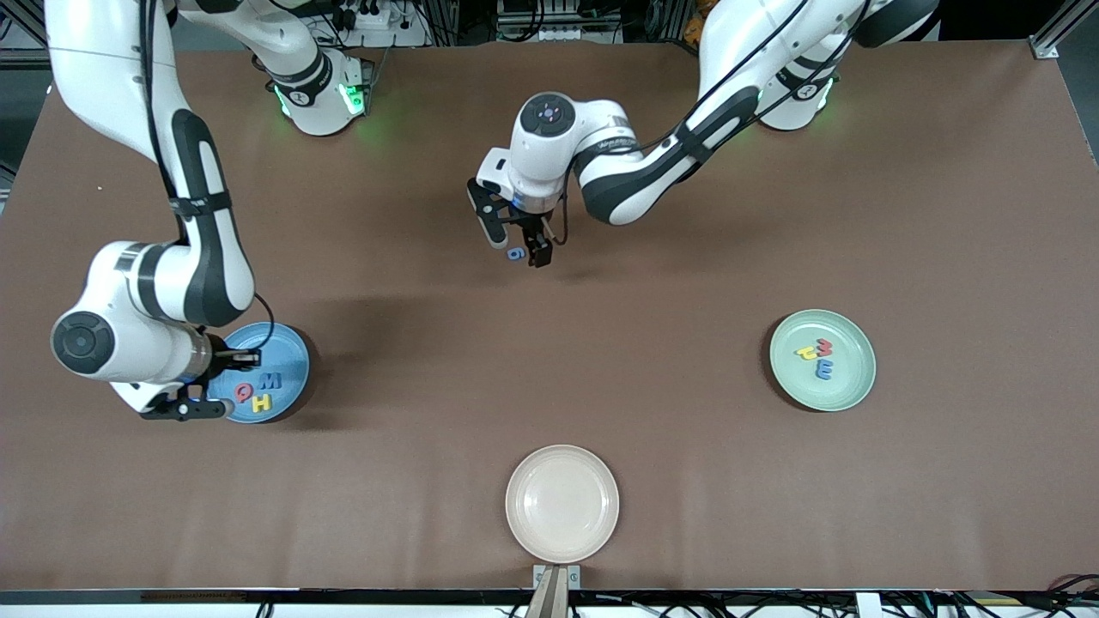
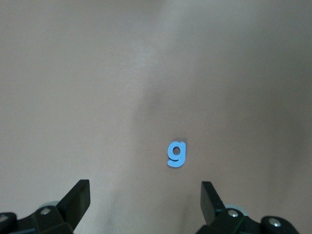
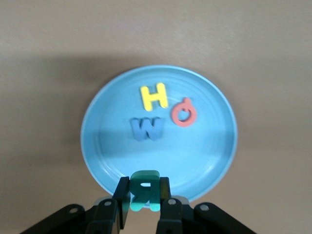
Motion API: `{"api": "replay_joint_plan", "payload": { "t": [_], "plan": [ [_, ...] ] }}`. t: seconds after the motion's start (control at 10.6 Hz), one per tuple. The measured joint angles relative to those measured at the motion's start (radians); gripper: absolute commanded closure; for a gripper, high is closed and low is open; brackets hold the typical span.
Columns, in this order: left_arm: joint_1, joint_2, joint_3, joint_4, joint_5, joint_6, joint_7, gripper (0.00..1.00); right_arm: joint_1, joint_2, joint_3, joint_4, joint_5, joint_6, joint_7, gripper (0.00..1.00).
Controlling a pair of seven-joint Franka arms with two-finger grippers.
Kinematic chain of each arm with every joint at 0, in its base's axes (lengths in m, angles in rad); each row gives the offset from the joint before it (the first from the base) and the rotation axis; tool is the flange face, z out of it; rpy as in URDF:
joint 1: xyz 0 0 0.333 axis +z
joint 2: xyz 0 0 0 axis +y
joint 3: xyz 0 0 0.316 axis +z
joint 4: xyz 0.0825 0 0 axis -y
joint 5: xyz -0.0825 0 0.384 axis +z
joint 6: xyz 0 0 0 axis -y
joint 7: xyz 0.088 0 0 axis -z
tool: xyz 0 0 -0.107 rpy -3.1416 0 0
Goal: Sort uppercase to blue plate, lowercase to green plate
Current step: 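Carry the teal R to the blue plate with the right gripper, then release the R on the blue plate while the left gripper reaches the g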
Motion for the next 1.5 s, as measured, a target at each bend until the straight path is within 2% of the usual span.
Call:
{"api": "replay_joint_plan", "payload": {
  "t": [0.09,0.19,0.47,0.75,1.03,1.32,1.41,1.5],
  "plan": [
    [-0.021,0.018,0.012,0.014,0.001,0.0,0.029,0.0,-0.001,-0.018,0.0,-0.025,-0.02,-0.001,-0.001,0.03],
    [-0.046,0.032,0.026,0.028,0.003,0.0,0.046,0.0,-0.001,-0.032,0.001,-0.044,-0.029,-0.001,-0.001,0.0],
    [-0.158,0.068,0.108,0.072,0.004,0.005,0.059,0.0,-0.005,-0.04,0.006,-0.057,-0.033,0.0,-0.002,0.0],
    [-0.199,0.113,0.14,0.105,0.012,0.02,0.083,0.0,-0.045,-0.072,0.034,-0.057,-0.034,0.002,-0.002,0.0],
    [-0.208,0.137,0.162,0.119,0.012,0.021,0.134,0.0,-0.125,-0.164,0.102,-0.055,-0.035,0.002,-0.002,0.0],
    [-0.213,0.142,0.165,0.12,0.015,0.021,0.14,0.04,-0.142,-0.285,0.122,-0.041,-0.035,-0.067,-0.002,0.0],
    [-0.215,0.145,0.167,0.12,0.016,0.021,0.14,0.04,-0.174,-0.324,0.155,-0.024,-0.035,-0.112,-0.002,0.0],
    [-0.218,0.152,0.167,0.12,0.016,0.021,0.14,0.06,-0.24,-0.359,0.222,0.001,-0.035,-0.166,-0.002,0.0]
  ]
}}
